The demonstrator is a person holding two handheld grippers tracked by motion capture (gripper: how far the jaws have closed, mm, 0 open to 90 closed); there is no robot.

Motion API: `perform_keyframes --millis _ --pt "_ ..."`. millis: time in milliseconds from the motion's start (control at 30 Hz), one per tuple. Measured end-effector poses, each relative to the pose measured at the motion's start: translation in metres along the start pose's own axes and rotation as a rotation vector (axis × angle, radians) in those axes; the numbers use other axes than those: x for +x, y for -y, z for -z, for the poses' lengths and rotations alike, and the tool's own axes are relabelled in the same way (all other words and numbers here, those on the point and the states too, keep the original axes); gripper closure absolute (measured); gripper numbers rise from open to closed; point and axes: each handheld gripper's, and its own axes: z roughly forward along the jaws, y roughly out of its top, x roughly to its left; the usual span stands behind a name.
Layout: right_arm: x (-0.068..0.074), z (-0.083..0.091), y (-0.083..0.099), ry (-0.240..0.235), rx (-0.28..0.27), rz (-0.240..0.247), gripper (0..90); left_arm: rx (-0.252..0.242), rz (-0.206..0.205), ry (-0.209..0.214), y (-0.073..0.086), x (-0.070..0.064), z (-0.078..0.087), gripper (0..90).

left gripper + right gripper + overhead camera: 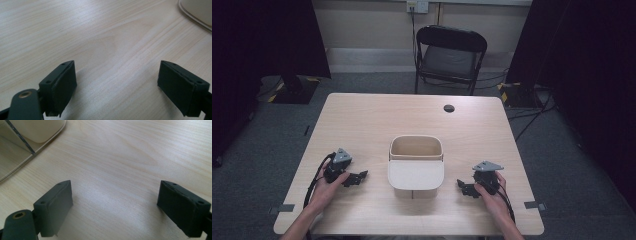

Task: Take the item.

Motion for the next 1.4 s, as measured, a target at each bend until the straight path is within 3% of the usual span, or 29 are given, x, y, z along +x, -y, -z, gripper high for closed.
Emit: perform_keyframes --millis 400,433,533,633,1033,1267,1400 --pt "0.000 0.000 0.000 0.003 0.000 0.001 12.0 0.001 0.011 0.002 0.000 0.001 0.001 16.1" --pt "0.000 0.000 0.000 0.000 0.000 0.000 12.0 -0.009 0.040 0.015 0.001 0.003 0.003 16.6" --pt "0.000 0.000 0.000 0.000 0.000 0.000 12.0 -0.028 0.069 0.021 0.001 0.005 0.005 16.7" --pt "0.000 0.000 0.000 0.000 0.000 0.000 12.0 -0.048 0.077 0.023 0.000 0.005 0.008 16.0" --pt "0.000 0.000 0.000 0.001 0.001 0.000 12.0 -0.080 0.065 0.067 -0.003 -0.001 0.015 16.8" --pt "0.000 0.000 0.000 0.002 -0.001 0.001 12.0 -0.120 0.037 0.109 -0.007 -0.010 0.023 18.0" --pt "0.000 0.000 0.000 0.001 0.001 0.000 12.0 -0.118 0.022 0.129 -0.008 -0.014 0.023 18.8"
